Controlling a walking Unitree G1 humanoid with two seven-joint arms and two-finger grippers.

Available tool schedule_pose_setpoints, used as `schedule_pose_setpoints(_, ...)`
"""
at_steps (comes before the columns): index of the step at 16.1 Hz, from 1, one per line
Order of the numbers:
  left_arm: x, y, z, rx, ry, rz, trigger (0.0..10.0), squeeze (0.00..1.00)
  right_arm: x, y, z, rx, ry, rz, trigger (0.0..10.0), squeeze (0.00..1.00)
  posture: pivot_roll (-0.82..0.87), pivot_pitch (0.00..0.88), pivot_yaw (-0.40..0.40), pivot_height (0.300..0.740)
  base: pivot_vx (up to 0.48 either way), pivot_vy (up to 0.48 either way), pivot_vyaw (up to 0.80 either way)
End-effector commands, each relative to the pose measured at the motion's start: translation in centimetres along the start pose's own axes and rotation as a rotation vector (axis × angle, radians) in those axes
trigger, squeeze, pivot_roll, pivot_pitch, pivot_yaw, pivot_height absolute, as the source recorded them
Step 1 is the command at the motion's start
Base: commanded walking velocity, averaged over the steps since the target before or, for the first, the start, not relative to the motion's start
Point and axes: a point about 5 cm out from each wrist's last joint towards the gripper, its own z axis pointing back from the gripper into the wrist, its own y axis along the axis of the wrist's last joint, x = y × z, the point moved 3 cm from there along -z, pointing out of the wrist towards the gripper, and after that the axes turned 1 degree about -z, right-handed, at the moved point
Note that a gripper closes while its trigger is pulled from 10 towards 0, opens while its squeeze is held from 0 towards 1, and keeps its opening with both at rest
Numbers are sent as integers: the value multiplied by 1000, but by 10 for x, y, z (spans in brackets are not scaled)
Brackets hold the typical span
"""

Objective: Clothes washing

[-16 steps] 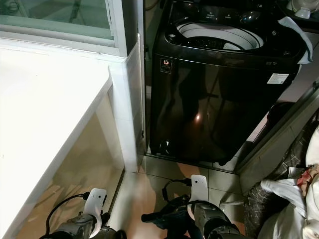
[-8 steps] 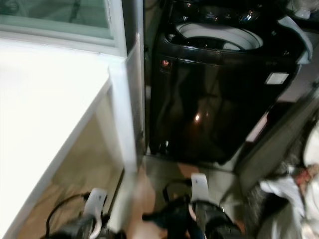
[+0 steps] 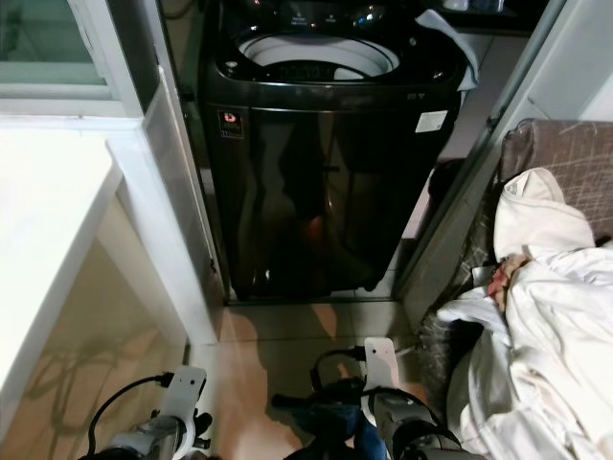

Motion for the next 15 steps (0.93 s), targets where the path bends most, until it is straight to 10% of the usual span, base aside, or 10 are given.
schedule_pose_setpoints(1, -1, -4, 0, -8, -1, -8, 10000, 0, -2, 8, 0, 25, 7, 10, 10000, 0, -8, 24, -27, 740, 0, 0, 0)
schedule_pose_setpoints(15, -2, -8, 0, -18, 4, -4, 10000, 0, -4, 6, 0, 5, 23, 58, 10000, 0, 0, 32, -31, 740, 0, 0, 0)
